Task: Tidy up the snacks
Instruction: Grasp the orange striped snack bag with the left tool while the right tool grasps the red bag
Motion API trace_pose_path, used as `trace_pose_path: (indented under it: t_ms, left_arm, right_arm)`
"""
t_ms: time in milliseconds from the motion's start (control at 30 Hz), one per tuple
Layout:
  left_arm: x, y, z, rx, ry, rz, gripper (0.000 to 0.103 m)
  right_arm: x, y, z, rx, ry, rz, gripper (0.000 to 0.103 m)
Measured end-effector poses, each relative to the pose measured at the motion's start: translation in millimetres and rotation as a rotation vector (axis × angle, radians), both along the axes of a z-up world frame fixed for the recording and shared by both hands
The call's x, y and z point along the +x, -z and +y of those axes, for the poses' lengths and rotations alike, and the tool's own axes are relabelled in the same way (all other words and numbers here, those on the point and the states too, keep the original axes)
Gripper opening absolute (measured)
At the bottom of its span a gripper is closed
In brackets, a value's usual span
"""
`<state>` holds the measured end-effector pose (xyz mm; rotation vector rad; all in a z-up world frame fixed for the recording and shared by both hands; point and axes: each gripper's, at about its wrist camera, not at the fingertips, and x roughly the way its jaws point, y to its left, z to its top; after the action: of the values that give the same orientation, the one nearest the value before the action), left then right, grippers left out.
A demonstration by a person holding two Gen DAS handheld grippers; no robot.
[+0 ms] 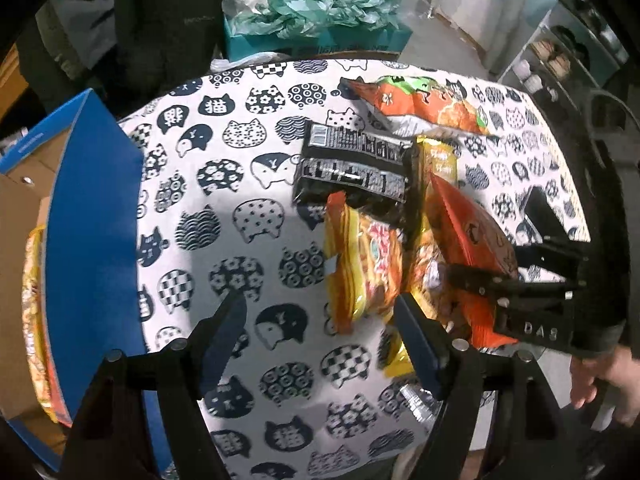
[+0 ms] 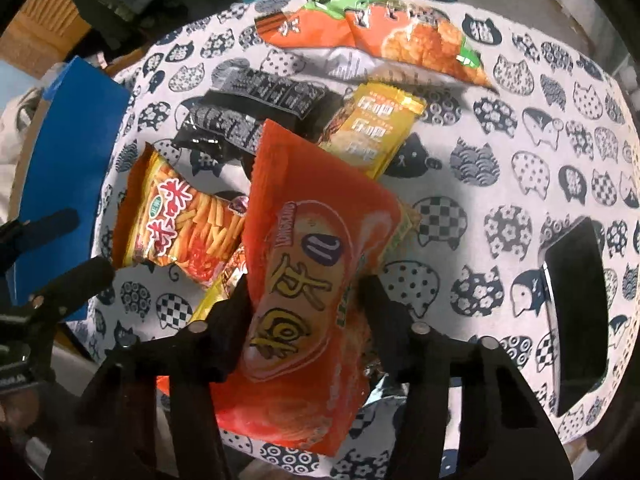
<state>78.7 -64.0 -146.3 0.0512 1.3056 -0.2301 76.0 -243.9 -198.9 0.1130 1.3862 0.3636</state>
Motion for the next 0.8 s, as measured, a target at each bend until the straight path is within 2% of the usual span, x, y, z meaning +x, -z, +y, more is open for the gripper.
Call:
trace_pose_path:
  t_ms: [133,233,367,433,533,667,700,767,800]
  left_arm:
    - [9.4,9.3,-5.2,-0.031,-0.020,0.026,0.078]
    - [15.1,18.1,-11.0,-0.055,-0.031,0.050,0.078]
    - [19.9,29.2,-21.2,-0.062,-0.022,0.077,0.078]
    - [21.9,35.1,-26.6,-0.052,-0.011,0.084,0.078]
    - [23.6,43.3,-31.9,-0.034,0.004,0.086,0.078]
    - [24.2,51.2,-35.4,-0.023,0.014,0.078,0.077]
    - [24.1,52.0,-35.3,-0.025,0.016,0.075,0.074]
    - [23.6,54.0,-35.2,-0.033,0.029,0.077,0.054]
    - [23.1,54.6,-35.2,-0.041,0.037,0.082,0.053]
  right_arm:
    - [1.4,-6.8,-5.9,-0.043,-0.018,-0.044,0.041]
    - [2.7,-6.6,-16.4,-0.032,-0.007,-0.052,0.041]
    - [5.7,2.3,-26.9,0.036,0.028,-0.006,0.049]
    - [5.9,7.6,-29.6,0.055,0.034,0.017,0.061]
    - [4.3,15.9,-32.5,0.064,0.049,0.047,0.069]
    - [3.3,21.3,-38.0,0.109,0.068,0.070,0.071]
    - [3.7,21.7,-37.8,0.116,0.068,0.074,0.071]
    - [2.6,20.7,-39.9,0.132,0.065,0.073,0.065]
    - [4.2,20.1,-37.6,0.139,0.065,0.070,0.057]
